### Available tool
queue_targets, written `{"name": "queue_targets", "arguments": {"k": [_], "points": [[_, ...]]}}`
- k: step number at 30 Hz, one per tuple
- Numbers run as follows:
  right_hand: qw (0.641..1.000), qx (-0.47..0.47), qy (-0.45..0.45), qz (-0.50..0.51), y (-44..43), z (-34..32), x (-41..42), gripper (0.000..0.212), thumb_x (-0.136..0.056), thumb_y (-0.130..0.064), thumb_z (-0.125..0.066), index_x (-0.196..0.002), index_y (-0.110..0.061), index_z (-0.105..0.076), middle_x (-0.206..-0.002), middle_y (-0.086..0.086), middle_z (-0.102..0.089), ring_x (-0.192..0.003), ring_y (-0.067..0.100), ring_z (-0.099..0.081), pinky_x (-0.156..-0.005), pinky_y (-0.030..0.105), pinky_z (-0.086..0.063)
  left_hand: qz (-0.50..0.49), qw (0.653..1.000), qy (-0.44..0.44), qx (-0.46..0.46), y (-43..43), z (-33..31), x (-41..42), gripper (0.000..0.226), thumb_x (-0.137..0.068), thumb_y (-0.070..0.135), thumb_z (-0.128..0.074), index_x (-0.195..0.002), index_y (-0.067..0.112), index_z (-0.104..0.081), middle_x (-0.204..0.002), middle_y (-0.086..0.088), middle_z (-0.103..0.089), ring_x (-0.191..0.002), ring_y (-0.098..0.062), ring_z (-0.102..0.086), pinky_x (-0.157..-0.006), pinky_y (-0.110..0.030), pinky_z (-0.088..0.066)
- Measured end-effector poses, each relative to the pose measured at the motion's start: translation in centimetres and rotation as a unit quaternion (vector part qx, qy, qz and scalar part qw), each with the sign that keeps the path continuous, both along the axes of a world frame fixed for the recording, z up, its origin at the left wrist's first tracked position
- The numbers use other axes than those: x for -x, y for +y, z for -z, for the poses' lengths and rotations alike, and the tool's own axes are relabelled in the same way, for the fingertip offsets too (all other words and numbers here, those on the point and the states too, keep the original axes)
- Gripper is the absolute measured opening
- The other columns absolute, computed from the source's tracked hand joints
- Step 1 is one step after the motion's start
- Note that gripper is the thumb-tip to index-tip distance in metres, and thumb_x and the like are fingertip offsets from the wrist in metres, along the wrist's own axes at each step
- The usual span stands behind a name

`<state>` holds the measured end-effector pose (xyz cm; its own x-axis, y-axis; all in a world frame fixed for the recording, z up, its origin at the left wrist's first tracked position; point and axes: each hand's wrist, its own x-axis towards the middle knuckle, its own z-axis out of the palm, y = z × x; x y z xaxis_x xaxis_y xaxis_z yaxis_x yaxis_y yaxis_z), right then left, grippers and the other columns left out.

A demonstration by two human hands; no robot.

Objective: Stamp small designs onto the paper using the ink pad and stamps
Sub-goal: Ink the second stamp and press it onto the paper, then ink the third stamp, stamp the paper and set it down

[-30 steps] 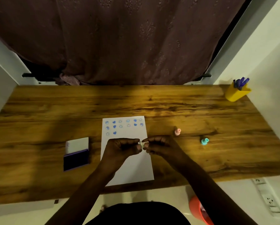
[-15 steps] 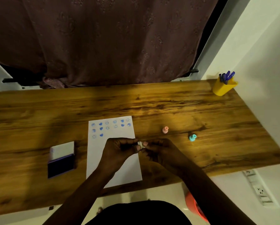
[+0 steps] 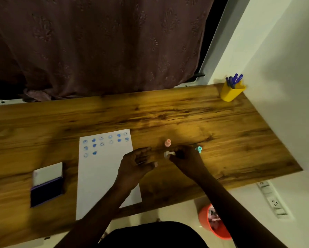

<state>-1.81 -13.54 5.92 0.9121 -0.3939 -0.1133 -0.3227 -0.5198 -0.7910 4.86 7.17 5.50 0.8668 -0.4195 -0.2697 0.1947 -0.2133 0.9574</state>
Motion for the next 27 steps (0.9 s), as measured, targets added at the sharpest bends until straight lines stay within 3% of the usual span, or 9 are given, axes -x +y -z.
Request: {"name": "queue_targets", "arguments": {"k": [2,4,11,15,23,27], "points": [[0.994,0.111,0.017,0.002,-1.2,1.1,-0.6,0.030,-0.086,-0.039,-0.073,-0.064,-0.024,-0.061,-0.059,-0.005,-0.064,-0.059,0.010,-0.064,-0.059,0.024,-0.044,-0.005,1.000,0.001,-0.014,-0.2,0.3,0.1,0.054,-0.073,0.018,-0.091,-0.121,0.032,-0.070,-0.121,0.007,-0.075,-0.113,-0.013,-0.071,-0.103,-0.043,-0.055],[0.981,0.184,0.055,-0.013,-2.0,2.0,-1.4,0.025,-0.089,-0.038,-0.067,-0.076,-0.017,-0.069,-0.073,0.002,-0.072,-0.071,0.020,-0.070,-0.065,0.031,-0.051,-0.011,1.000,0.000,-0.020,-0.2,0.5,0.2,0.049,-0.075,0.017,-0.090,-0.115,0.036,-0.070,-0.117,0.010,-0.076,-0.109,-0.010,-0.072,-0.100,-0.039,-0.057],[0.968,0.218,0.092,-0.080,-2.5,2.7,-3.3,0.026,-0.093,-0.036,-0.059,-0.110,-0.020,-0.071,-0.108,0.003,-0.074,-0.099,0.025,-0.069,-0.082,0.036,-0.054,-0.035,0.998,-0.004,-0.049,0.1,0.9,0.2,0.037,-0.077,0.017,-0.088,-0.102,0.042,-0.073,-0.106,0.016,-0.079,-0.101,-0.003,-0.074,-0.088,-0.024,-0.055],[0.966,0.209,0.113,-0.104,-2.3,2.8,-3.4,0.032,-0.094,-0.035,-0.057,-0.119,-0.018,-0.067,-0.116,0.007,-0.071,-0.108,0.029,-0.066,-0.087,0.040,-0.053,-0.039,0.998,-0.001,-0.056,0.0,1.0,0.4,0.035,-0.079,0.018,-0.087,-0.100,0.042,-0.074,-0.102,0.027,-0.077,-0.099,0.006,-0.072,-0.079,-0.012,-0.050],[0.969,0.189,0.103,-0.118,-3.4,2.1,-3.0,0.028,-0.087,-0.031,-0.069,-0.109,-0.013,-0.071,-0.107,0.006,-0.073,-0.099,0.026,-0.068,-0.081,0.033,-0.054,-0.051,0.997,-0.004,-0.056,-1.1,0.8,0.6,0.034,-0.080,0.016,-0.086,-0.103,0.038,-0.074,-0.109,0.013,-0.078,-0.102,-0.003,-0.074,-0.097,-0.034,-0.056],[0.957,0.260,0.096,-0.083,-6.1,1.0,-1.8,0.034,-0.082,-0.025,-0.074,-0.114,-0.013,-0.068,-0.112,0.009,-0.067,-0.099,0.027,-0.068,-0.082,0.037,-0.057,-0.055,0.997,0.002,-0.056,-1.7,0.5,0.6,0.033,-0.079,0.017,-0.087,-0.103,0.036,-0.075,-0.109,0.011,-0.078,-0.103,-0.006,-0.074,-0.101,-0.041,-0.056]]}}
